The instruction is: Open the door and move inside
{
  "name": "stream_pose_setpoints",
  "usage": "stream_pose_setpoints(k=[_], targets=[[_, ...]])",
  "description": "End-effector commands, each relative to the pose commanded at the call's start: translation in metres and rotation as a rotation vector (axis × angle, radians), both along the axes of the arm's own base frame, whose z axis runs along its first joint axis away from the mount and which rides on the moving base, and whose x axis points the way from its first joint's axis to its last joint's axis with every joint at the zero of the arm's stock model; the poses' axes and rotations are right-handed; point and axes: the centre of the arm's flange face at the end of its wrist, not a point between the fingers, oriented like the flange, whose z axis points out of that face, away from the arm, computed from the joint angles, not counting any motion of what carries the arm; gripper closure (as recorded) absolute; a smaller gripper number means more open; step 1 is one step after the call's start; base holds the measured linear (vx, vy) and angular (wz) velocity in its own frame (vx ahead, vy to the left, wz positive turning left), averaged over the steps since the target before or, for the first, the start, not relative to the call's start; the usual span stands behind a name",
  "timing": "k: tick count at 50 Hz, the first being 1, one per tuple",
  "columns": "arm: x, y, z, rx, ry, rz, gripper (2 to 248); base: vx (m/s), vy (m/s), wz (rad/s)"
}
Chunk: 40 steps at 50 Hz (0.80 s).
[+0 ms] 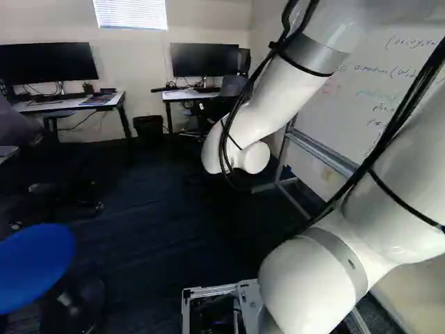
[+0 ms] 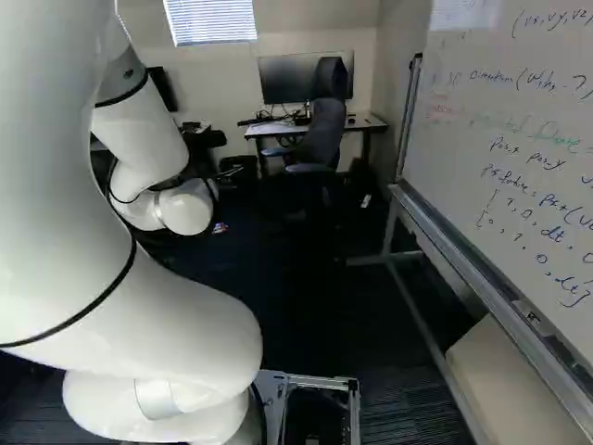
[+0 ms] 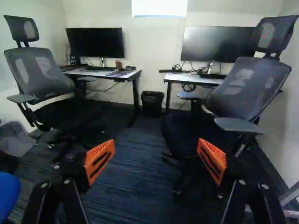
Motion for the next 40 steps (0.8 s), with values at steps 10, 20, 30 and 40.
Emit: stream_pose_setpoints(k=[10,20,30,40], targets=[[0.0,0.0,0.0,0.0,0.0,0.0,3,-0.019,-0.001,0.002],[0.0,0.0,0.0,0.0,0.0,0.0,3,0.0,0.0,0.0],[-0.0003,-0.0011,-0.0005,0.0,0.001,-0.003,3,0.0,0.0,0.0],[-0.0018,-0.0067,-0.0029,-0.001,0.007,-0.017,3,0.0,0.0,0.0]])
